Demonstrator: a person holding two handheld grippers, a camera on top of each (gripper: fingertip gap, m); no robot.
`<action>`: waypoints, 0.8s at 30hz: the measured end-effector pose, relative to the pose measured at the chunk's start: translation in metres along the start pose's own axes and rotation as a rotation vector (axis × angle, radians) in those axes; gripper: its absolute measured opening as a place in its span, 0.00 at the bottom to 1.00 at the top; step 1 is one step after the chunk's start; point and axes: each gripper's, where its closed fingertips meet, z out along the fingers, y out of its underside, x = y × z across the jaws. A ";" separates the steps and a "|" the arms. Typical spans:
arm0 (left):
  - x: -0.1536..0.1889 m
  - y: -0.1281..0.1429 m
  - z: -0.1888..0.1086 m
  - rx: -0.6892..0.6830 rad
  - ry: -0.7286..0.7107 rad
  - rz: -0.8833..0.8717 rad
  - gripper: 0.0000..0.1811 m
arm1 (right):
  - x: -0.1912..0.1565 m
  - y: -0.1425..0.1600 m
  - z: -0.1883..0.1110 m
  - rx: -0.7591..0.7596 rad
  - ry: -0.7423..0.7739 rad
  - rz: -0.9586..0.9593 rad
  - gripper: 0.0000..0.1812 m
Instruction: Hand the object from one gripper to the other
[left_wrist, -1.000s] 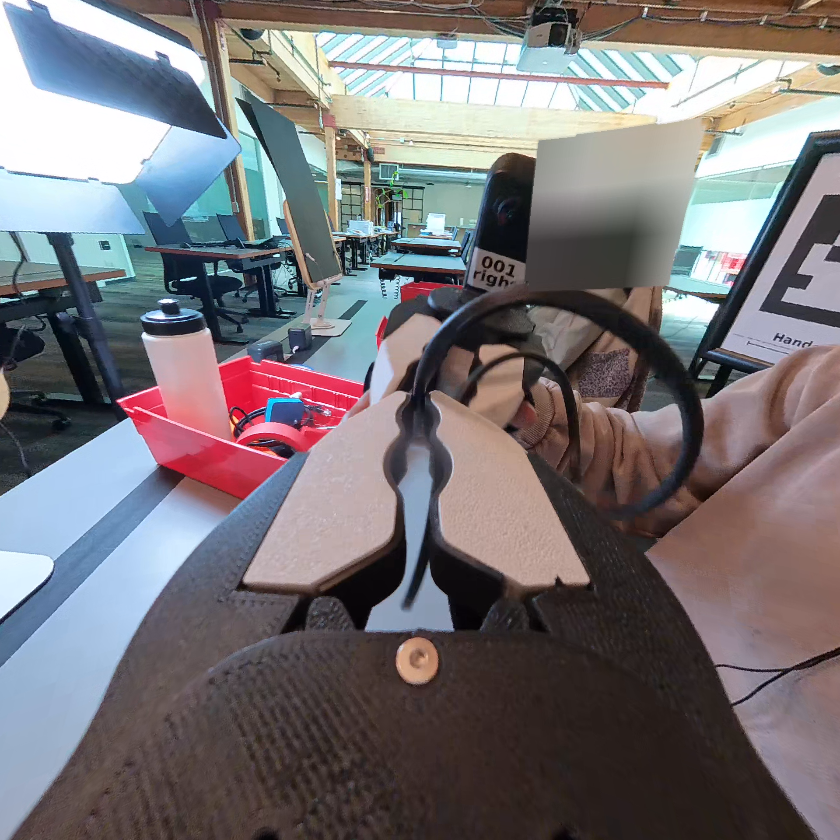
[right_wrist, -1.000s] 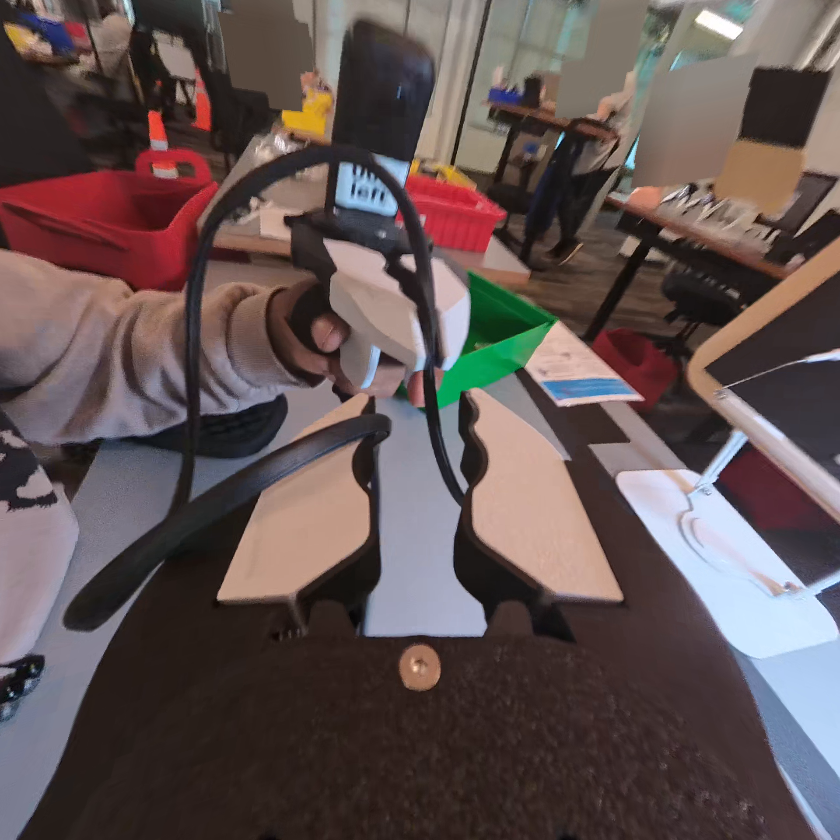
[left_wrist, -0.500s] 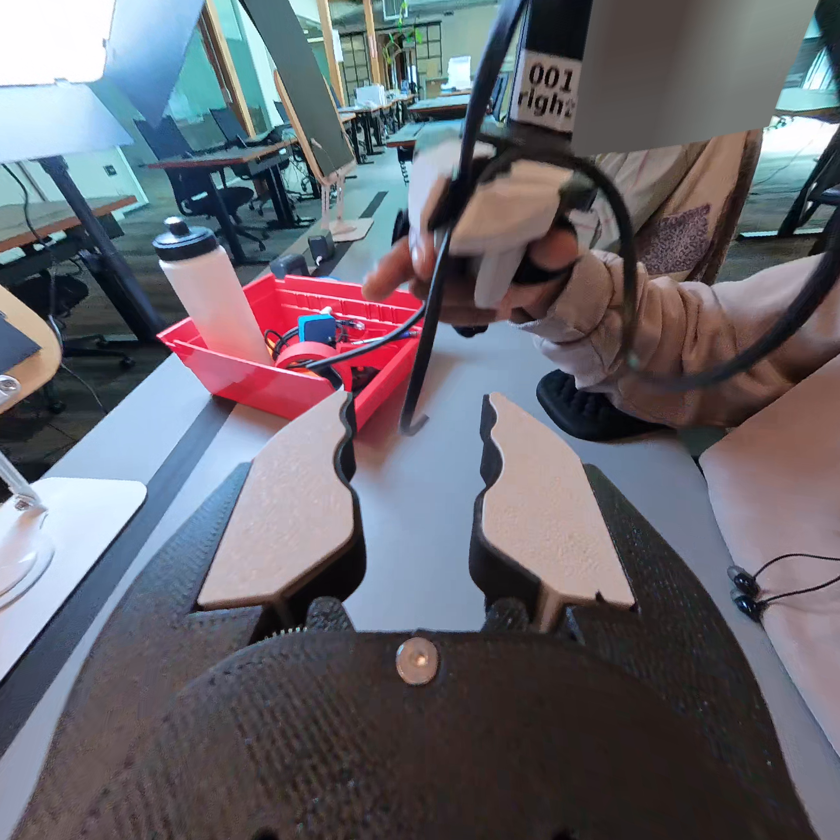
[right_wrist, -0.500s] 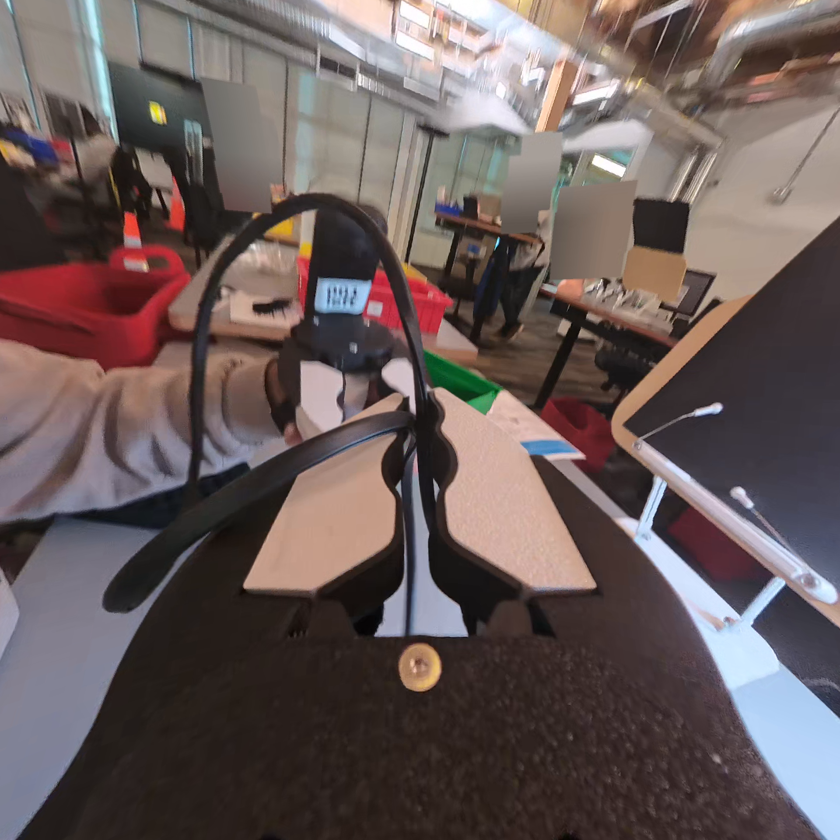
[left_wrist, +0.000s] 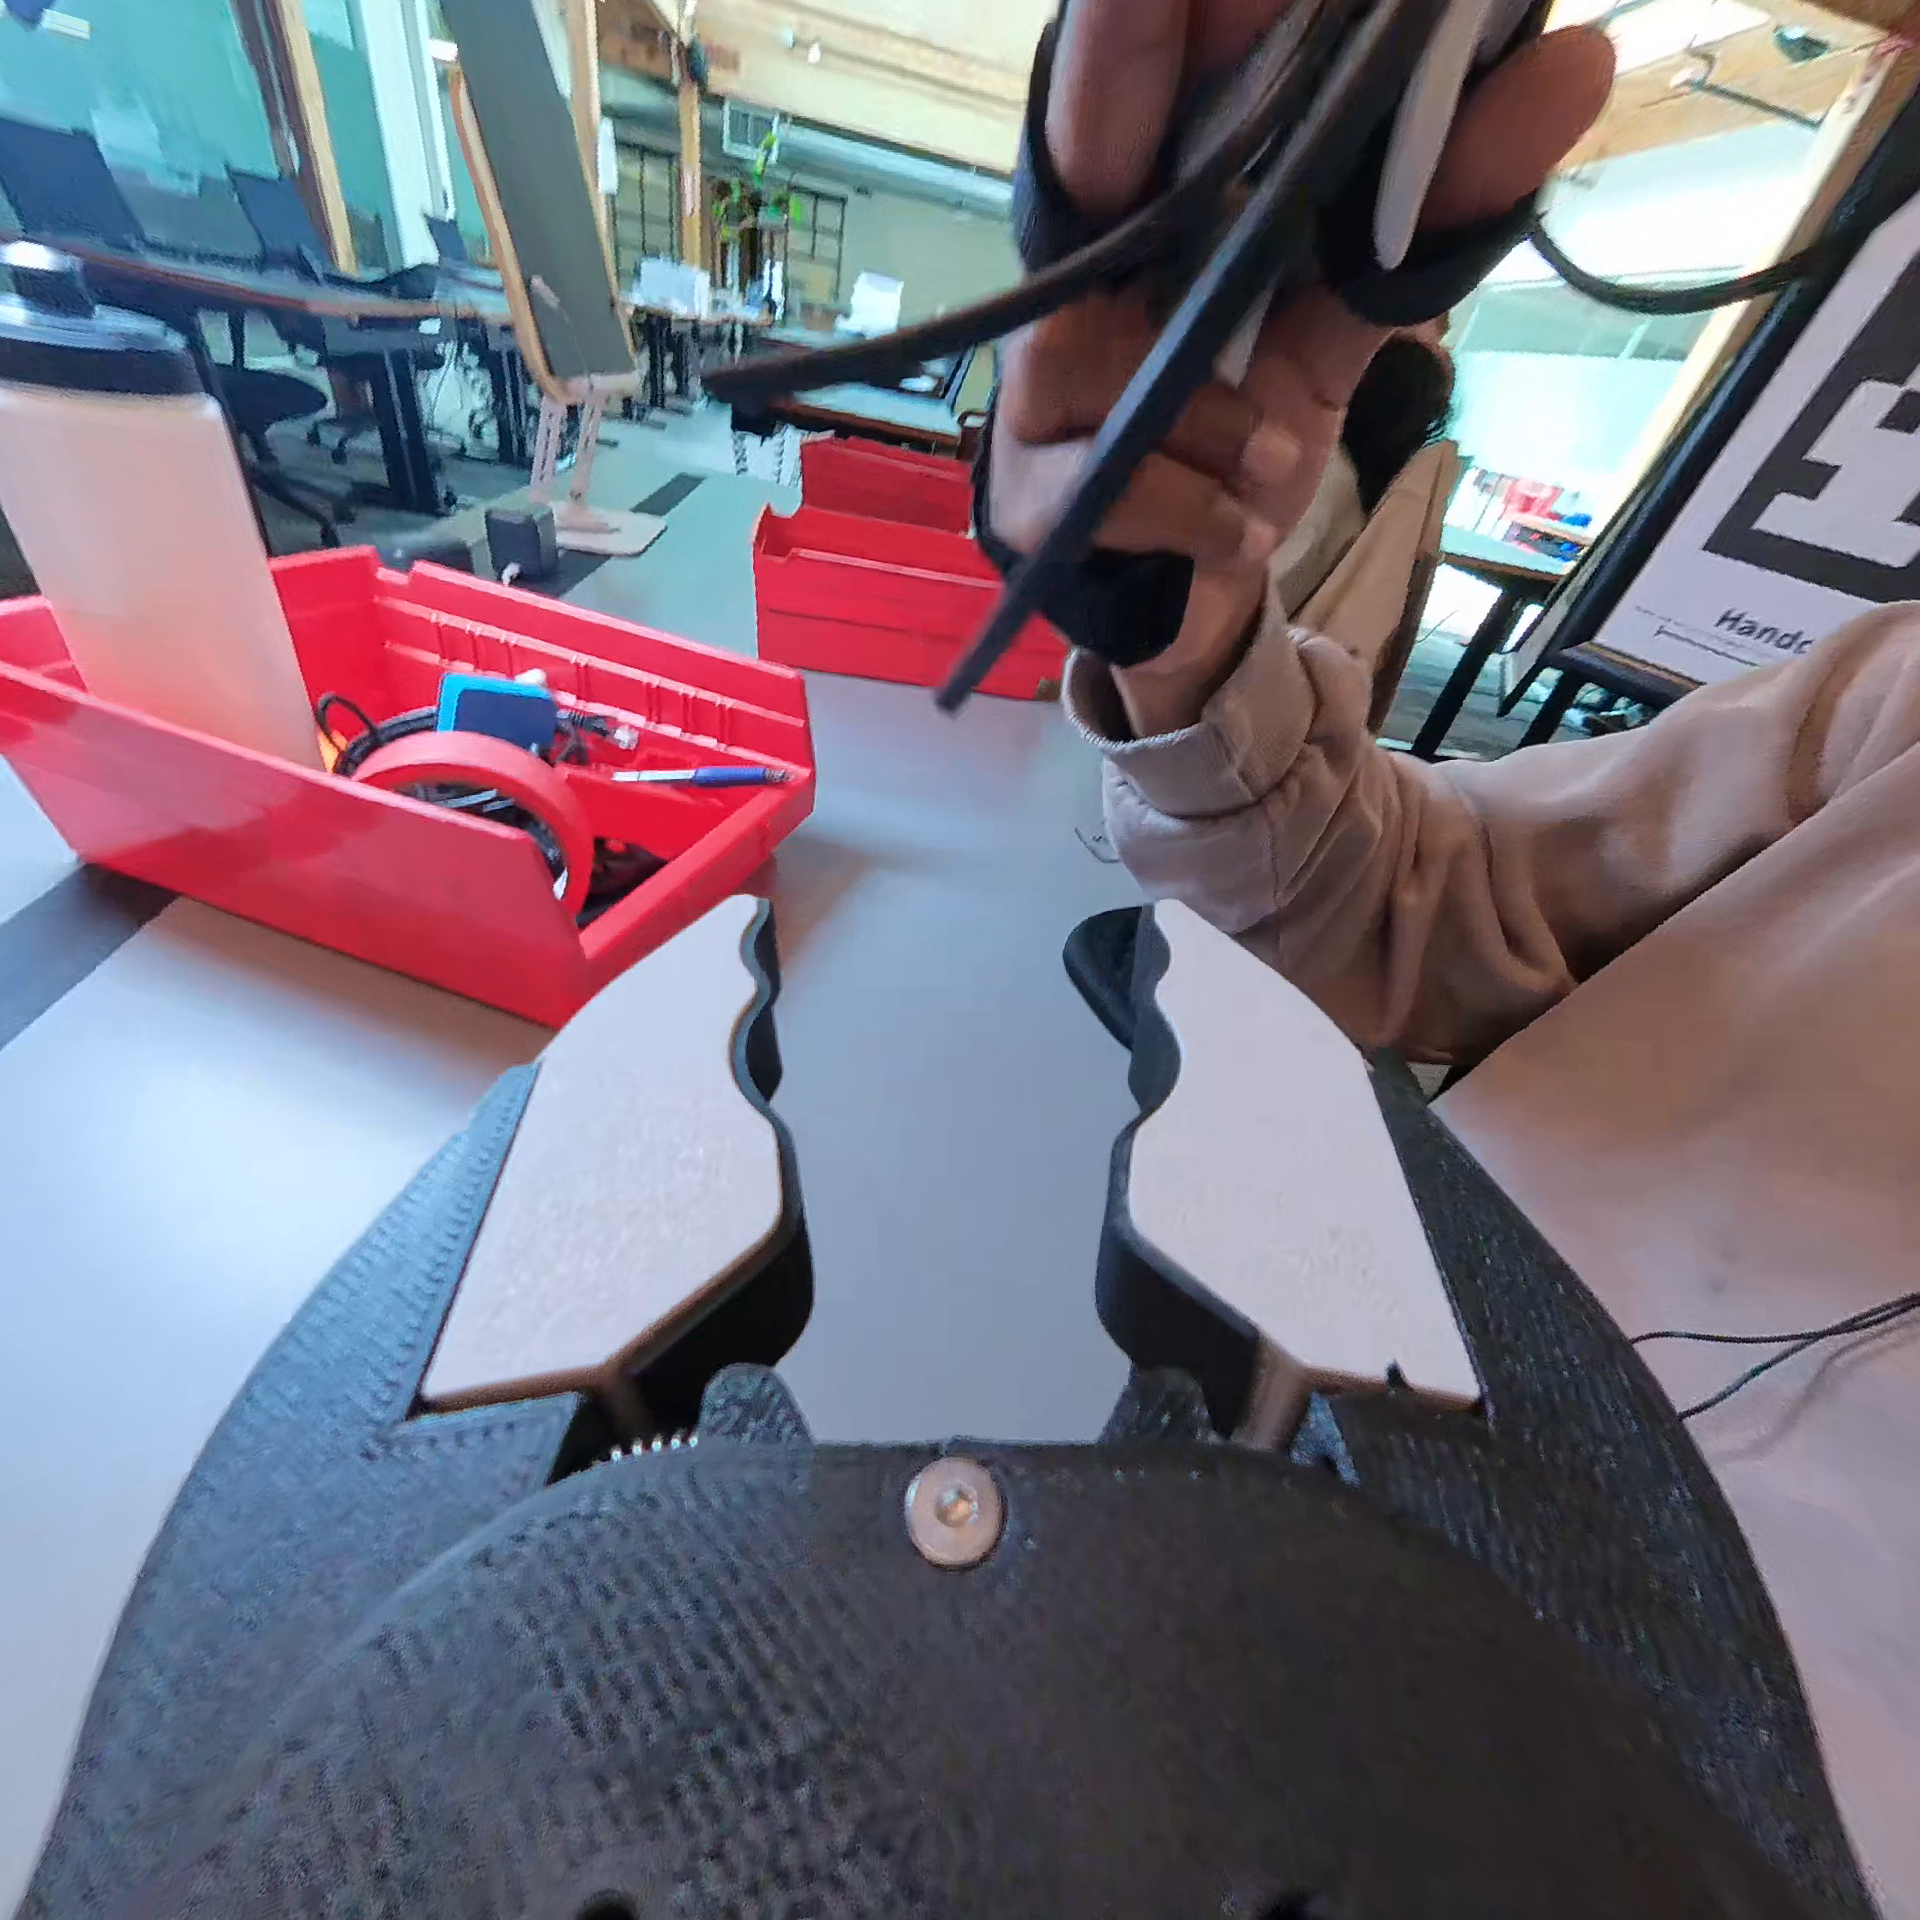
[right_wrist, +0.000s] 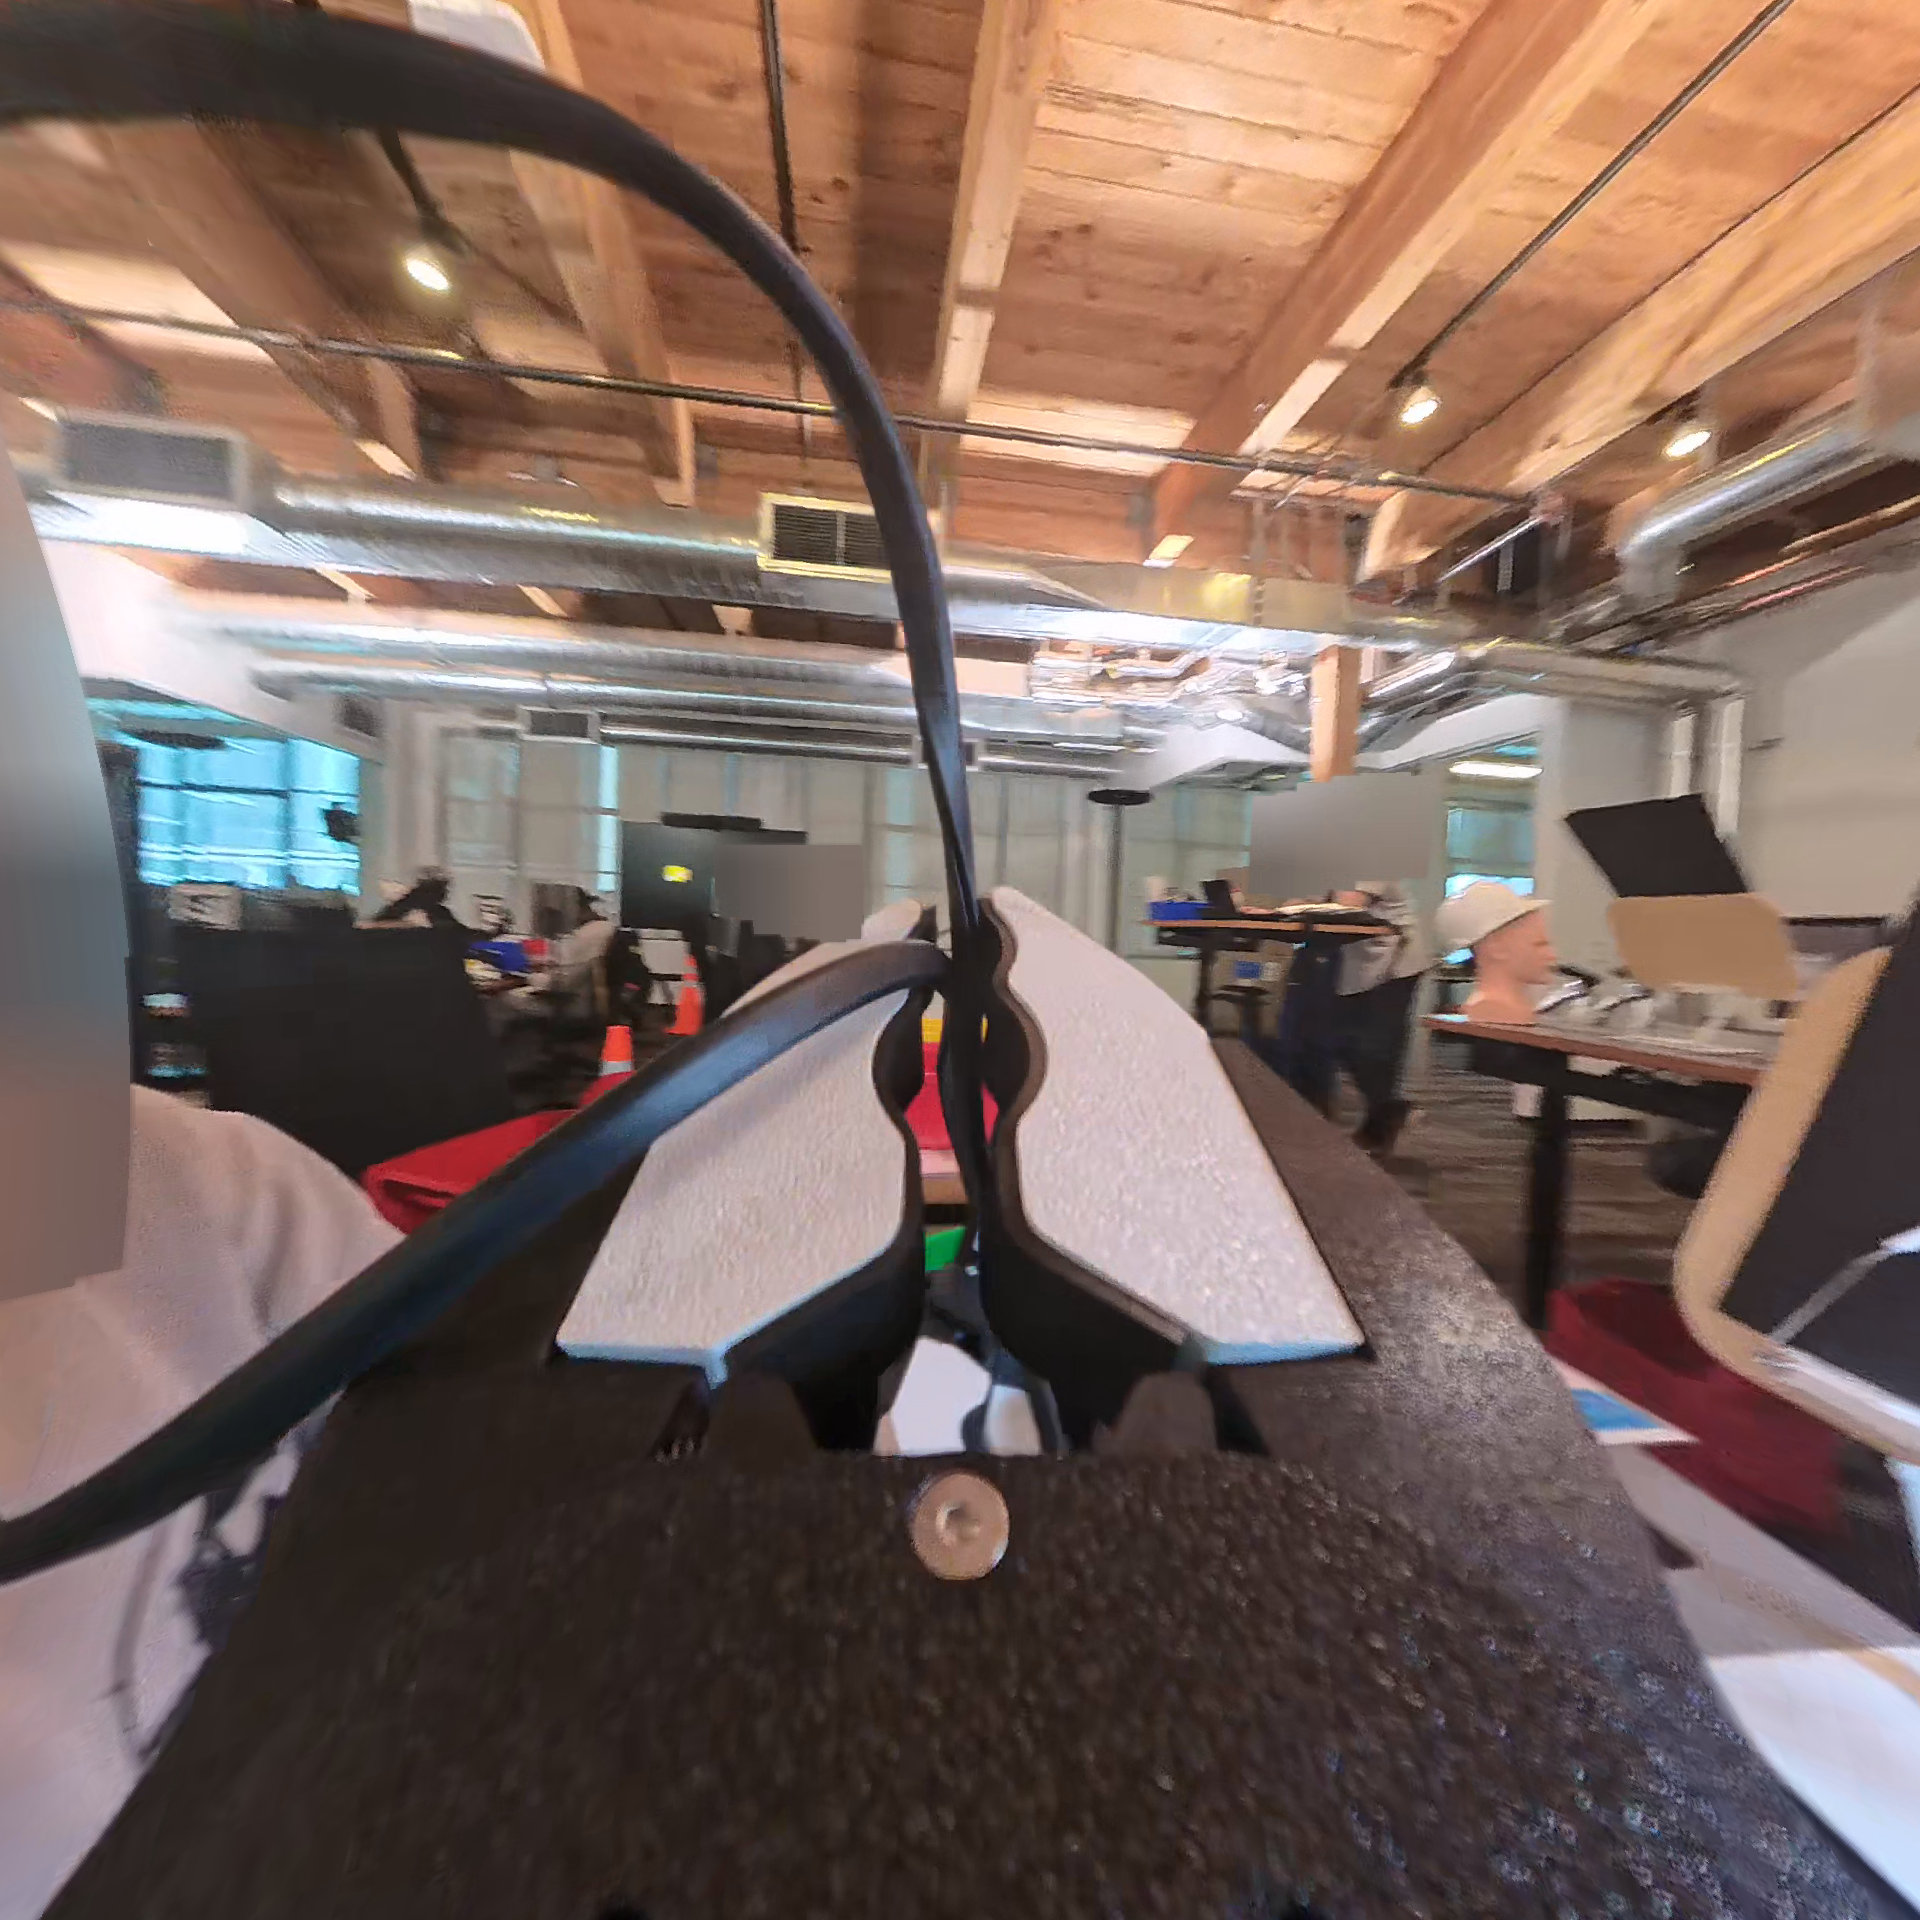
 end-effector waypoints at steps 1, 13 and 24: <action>0.004 -0.004 0.000 0.021 0.010 0.023 0.38 | -0.003 0.004 0.002 -0.011 -0.033 0.038 0.03; 0.022 -0.030 0.000 -0.054 -0.266 0.609 0.25 | -0.023 0.067 0.020 -0.206 -0.179 0.274 0.03; 0.017 -0.028 -0.013 -0.097 -0.225 0.547 0.08 | 0.000 0.063 0.011 -0.192 -0.108 0.316 0.03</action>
